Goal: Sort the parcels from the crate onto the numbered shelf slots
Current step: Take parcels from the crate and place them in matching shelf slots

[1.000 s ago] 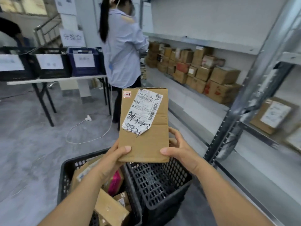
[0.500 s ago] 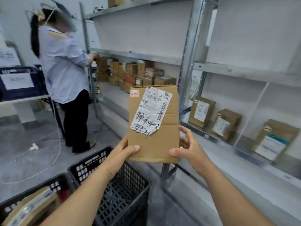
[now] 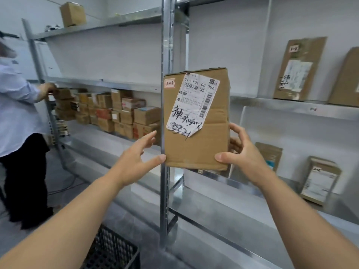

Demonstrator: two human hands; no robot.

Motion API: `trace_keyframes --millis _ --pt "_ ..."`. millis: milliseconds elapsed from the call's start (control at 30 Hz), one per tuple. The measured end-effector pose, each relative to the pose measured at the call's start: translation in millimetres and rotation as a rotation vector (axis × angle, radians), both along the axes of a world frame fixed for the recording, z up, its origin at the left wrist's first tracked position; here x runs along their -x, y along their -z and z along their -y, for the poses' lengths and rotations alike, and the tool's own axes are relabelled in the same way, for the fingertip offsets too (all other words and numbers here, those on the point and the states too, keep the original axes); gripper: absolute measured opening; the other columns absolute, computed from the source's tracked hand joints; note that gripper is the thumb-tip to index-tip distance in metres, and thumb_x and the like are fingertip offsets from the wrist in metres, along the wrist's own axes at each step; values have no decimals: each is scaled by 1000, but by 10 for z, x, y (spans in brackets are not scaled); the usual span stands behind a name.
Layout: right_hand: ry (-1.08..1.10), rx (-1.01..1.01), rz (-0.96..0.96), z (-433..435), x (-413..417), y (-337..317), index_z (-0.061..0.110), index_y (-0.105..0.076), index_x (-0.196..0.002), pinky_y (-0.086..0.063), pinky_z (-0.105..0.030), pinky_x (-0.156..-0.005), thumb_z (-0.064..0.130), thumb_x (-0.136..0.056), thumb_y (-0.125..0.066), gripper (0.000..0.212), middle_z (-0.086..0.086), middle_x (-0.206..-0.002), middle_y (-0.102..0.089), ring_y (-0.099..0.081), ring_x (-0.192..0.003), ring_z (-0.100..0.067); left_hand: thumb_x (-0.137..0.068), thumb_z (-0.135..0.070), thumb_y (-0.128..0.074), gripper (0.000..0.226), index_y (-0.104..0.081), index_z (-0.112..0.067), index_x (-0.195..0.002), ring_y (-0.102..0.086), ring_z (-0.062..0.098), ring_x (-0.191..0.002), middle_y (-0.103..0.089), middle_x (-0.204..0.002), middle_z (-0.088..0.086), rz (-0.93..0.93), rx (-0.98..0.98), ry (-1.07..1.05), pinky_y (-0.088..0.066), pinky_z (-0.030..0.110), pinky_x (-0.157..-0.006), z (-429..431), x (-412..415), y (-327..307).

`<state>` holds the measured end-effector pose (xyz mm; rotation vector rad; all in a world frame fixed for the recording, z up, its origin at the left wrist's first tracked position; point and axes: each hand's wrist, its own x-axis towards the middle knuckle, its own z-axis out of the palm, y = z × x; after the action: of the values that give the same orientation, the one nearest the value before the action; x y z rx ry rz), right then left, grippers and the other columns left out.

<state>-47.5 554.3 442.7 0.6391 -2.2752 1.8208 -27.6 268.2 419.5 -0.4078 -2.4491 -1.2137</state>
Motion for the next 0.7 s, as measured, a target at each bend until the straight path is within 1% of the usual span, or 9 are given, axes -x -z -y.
trace_keyframes --millis 67,133,200,267,333,400,467,567,700 --pt "33 12 -35 -59 96 -163 40 -32 -133 -52 -17 -74 44 -37 -80 107 0 -131 -51 -55 -114 -10 -73 -66 -65 89 -27 -35 -147 -40 -1 -128 -42 -145 -12 -44 58 25 -34 24 -105 -23 205 -134" --pt "88 -3 -79 -93 237 -327 42 -32 -132 -50 -23 -83 47 -36 -80 107 -3 -132 -51 -54 -117 -16 -71 -68 -64 91 -27 -34 -147 -40 2 -129 -42 -146 -9 -79 97 36 -35 30 -108 -27 431 -270" --pt "141 -21 -128 -101 407 -492 41 -33 -133 -49 -35 -94 49 -37 -81 107 -4 -133 -51 -52 -121 -21 -65 -75 -58 97 -27 -34 -148 -40 6 -132 -43 -146 -8 -109 116 49 -37 40 -109 -20 677 -420" --pt "178 -24 -171 -83 600 -666 38 -33 -135 -49 -32 -93 46 -39 -81 108 -3 -130 -53 -54 -118 -18 -68 -72 -61 94 -28 -34 -148 -39 7 -134 -43 -146 -9 -155 115 89 -38 44 -109 -13 967 -576" --pt "217 -23 -211 -53 814 -840 36 -33 -136 -50 -21 -82 38 -43 -82 105 -2 -126 -56 -57 -112 -12 -76 -60 -63 85 -26 -33 -149 -38 7 -133 -42 -147 -7 -205 142 101 -37 40 -109 8 1295 -720" --pt "252 -28 -241 -9 1041 -996 34 -32 -139 -49 -19 -76 29 -51 -80 100 -3 -125 -56 -57 -110 -10 -80 -53 -62 82 -24 -31 -149 -39 8 -132 -42 -147 -6 -240 173 105 -36 36 -108 50 1615 -853" --pt "283 -20 -253 36 1272 -1140 31 -31 -141 -50 -18 -76 25 -54 -78 99 -5 -126 -56 -58 -111 -12 -81 -53 -61 82 -23 -31 -150 -39 7 -131 -42 -147 -5 -259 182 132 -36 33 -106 100 1914 -981" --pt "337 -8 -267 116 1606 -1316 29 -31 -142 -52 -25 -87 25 -49 -81 106 -7 -128 -56 -59 -113 -16 -83 -51 -61 81 -22 -29 -150 -39 6 -131 -42 -147 -4 -275 188 179 -34 30 -106 151 2354 -1174" --pt "399 -10 -287 217 2028 -1489 30 -32 -141 -51 -22 -82 24 -52 -80 102 -5 -127 -56 -58 -113 -15 -84 -48 -62 84 -20 -25 -152 -41 9 -131 -41 -148 -3 -275 175 229 -36 33 -108 131 2911 -1400"
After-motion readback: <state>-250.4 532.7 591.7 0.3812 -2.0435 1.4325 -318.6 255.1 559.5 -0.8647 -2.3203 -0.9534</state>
